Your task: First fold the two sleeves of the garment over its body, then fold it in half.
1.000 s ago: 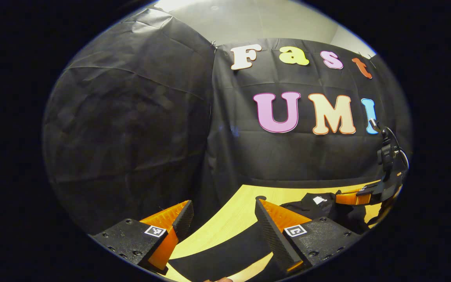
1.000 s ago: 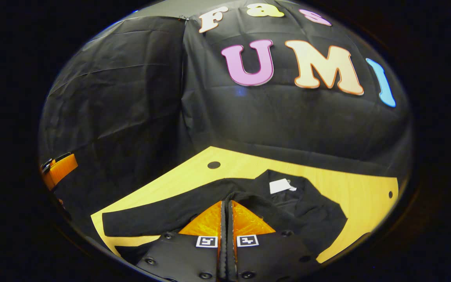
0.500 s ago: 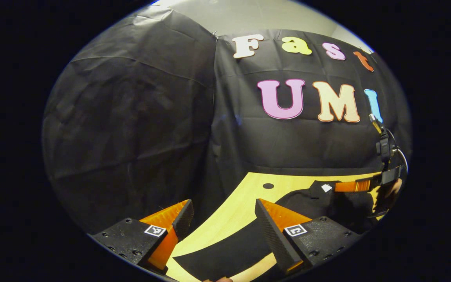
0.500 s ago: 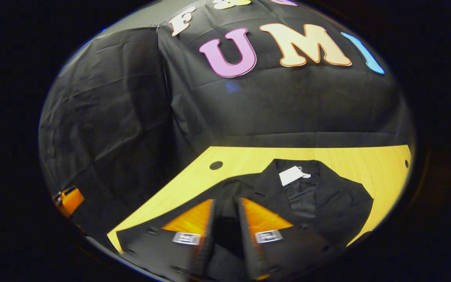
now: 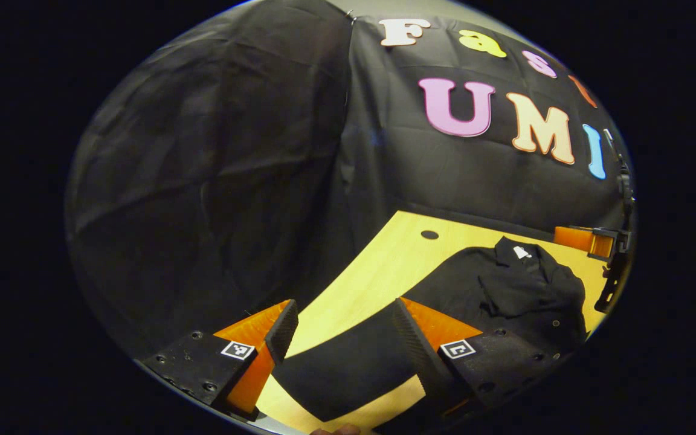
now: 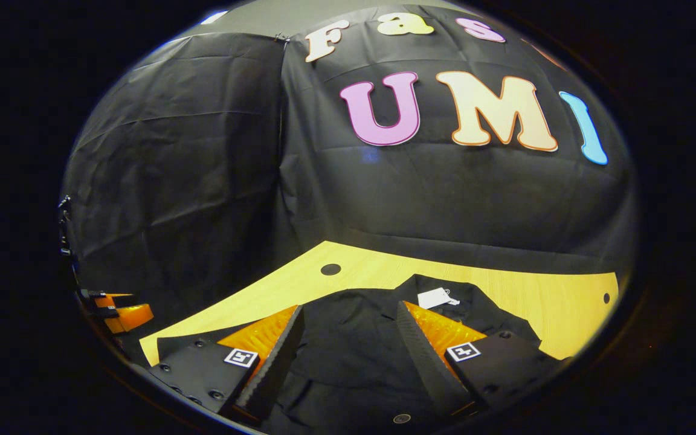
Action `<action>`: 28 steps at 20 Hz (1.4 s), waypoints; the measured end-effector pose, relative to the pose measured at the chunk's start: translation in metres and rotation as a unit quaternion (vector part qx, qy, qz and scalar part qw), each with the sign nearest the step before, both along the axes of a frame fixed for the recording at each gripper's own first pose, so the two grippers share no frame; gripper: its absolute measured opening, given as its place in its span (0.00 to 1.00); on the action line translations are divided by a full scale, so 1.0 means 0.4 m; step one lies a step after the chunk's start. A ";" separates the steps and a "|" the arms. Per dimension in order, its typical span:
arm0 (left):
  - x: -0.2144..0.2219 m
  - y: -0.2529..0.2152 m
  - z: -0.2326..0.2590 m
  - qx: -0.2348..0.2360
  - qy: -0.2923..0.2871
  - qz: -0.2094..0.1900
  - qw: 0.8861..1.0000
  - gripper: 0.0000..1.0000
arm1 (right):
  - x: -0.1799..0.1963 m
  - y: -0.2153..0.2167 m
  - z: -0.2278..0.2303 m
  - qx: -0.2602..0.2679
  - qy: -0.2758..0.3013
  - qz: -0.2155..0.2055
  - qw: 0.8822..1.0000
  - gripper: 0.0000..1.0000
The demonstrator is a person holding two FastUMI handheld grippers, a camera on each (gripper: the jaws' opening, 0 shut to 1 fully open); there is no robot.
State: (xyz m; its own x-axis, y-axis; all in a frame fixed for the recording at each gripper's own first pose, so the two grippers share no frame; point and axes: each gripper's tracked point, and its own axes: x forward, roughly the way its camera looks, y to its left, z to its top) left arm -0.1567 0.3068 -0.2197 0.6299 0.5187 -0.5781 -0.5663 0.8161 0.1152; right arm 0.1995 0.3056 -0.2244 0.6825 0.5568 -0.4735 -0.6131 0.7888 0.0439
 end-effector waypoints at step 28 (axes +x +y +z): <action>-0.144 0.030 -0.272 -0.080 0.107 0.046 0.990 0.02 | -0.128 -0.096 0.072 -0.021 -0.009 0.004 1.000 0.98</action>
State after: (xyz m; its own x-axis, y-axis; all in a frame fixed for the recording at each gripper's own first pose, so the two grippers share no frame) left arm -0.2142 0.3187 -0.3287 0.4385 0.4583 -0.7731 -0.6155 0.7800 0.1133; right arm 0.1483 0.2673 -0.1955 0.6866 0.5425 -0.4840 -0.6201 0.7845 -0.0005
